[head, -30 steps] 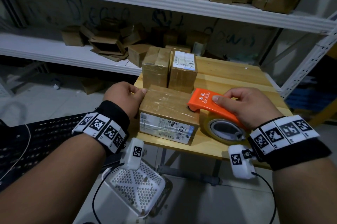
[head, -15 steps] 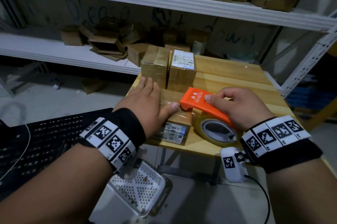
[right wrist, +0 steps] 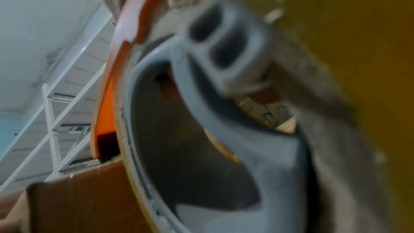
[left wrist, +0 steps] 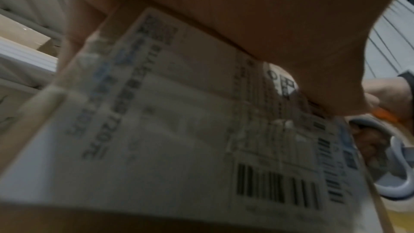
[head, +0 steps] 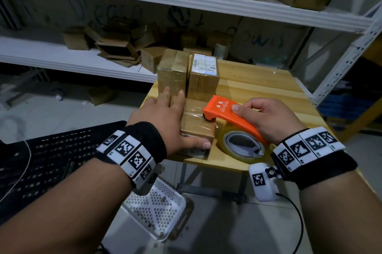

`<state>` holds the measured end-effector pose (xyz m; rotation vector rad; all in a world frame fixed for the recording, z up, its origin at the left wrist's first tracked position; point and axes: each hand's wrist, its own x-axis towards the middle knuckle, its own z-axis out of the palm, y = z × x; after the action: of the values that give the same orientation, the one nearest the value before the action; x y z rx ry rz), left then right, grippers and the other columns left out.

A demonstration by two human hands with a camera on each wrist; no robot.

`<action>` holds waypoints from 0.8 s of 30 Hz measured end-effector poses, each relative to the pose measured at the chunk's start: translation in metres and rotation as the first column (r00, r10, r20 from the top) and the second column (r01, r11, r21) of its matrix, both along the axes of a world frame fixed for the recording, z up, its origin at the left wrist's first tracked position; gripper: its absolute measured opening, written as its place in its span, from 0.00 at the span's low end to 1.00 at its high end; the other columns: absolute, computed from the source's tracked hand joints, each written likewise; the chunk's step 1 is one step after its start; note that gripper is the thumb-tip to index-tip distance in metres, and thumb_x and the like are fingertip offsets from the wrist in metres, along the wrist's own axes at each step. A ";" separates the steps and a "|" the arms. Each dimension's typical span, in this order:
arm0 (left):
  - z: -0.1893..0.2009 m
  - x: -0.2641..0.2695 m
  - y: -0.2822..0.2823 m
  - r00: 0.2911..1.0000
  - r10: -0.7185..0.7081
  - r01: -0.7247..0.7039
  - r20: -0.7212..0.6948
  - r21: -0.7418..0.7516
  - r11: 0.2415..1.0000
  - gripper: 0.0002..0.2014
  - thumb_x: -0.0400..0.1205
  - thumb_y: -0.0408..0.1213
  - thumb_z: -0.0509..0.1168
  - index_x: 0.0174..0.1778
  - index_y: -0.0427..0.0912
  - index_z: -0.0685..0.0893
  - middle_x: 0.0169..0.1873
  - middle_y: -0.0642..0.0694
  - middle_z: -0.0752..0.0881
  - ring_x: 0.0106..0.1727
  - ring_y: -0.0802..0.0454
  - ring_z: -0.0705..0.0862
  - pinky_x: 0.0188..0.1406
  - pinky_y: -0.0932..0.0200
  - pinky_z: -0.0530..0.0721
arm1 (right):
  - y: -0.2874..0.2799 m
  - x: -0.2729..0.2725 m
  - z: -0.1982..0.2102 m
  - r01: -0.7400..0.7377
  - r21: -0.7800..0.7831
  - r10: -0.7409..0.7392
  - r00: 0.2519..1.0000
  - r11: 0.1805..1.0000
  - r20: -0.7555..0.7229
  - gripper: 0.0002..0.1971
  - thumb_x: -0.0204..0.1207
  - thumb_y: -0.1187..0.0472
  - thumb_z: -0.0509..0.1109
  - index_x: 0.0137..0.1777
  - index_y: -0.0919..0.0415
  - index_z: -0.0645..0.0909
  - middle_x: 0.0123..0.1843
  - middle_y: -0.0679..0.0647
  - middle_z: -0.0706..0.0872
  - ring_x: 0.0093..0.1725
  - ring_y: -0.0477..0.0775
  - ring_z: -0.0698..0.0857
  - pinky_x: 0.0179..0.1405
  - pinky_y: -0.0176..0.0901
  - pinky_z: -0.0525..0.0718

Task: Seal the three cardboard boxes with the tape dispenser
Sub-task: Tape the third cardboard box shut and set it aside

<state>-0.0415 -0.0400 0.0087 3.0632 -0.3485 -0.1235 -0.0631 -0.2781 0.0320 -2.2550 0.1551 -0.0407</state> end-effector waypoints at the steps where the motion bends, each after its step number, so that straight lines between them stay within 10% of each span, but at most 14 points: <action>1: 0.000 0.000 0.000 1.000 -0.001 0.001 0.000 -0.005 1.000 0.73 0.51 0.92 0.50 0.88 0.56 0.36 0.90 0.45 0.44 0.86 0.34 0.57 0.79 0.35 0.71 | -0.001 -0.001 0.001 -0.008 0.006 0.008 1.000 1.000 -0.011 0.19 0.76 0.36 0.76 0.44 0.51 0.89 0.37 0.49 0.95 0.33 0.50 0.94 0.36 0.47 0.91; 15: 0.000 -0.001 0.003 0.999 -0.020 0.021 0.025 -0.020 1.000 0.71 0.51 0.91 0.49 0.88 0.56 0.40 0.89 0.46 0.49 0.85 0.35 0.60 0.78 0.35 0.73 | -0.030 -0.008 0.008 -0.014 -0.001 0.014 0.993 1.000 -0.117 0.19 0.71 0.35 0.77 0.45 0.51 0.92 0.37 0.50 0.95 0.36 0.55 0.95 0.42 0.51 0.91; 20: -0.003 -0.001 0.005 0.991 -0.031 0.045 0.132 -0.111 0.993 0.67 0.49 0.92 0.53 0.79 0.48 0.64 0.82 0.44 0.69 0.76 0.39 0.72 0.70 0.39 0.80 | -0.027 -0.011 0.003 0.013 -0.009 -0.014 0.993 1.000 -0.113 0.19 0.72 0.35 0.78 0.44 0.50 0.92 0.37 0.52 0.95 0.38 0.59 0.95 0.51 0.60 0.94; 24: -0.001 -0.007 0.003 0.978 -0.017 0.021 0.210 -0.017 1.000 0.64 0.53 0.92 0.44 0.80 0.53 0.67 0.86 0.41 0.62 0.84 0.36 0.59 0.77 0.33 0.66 | -0.023 -0.011 0.001 0.032 -0.021 -0.034 0.994 0.999 -0.105 0.20 0.72 0.34 0.78 0.44 0.51 0.91 0.36 0.51 0.95 0.38 0.59 0.95 0.52 0.62 0.94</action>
<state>-0.0481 -0.0365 0.0072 3.0606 -0.3872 0.2025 -0.0742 -0.3009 0.0328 -2.2748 0.2494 0.0593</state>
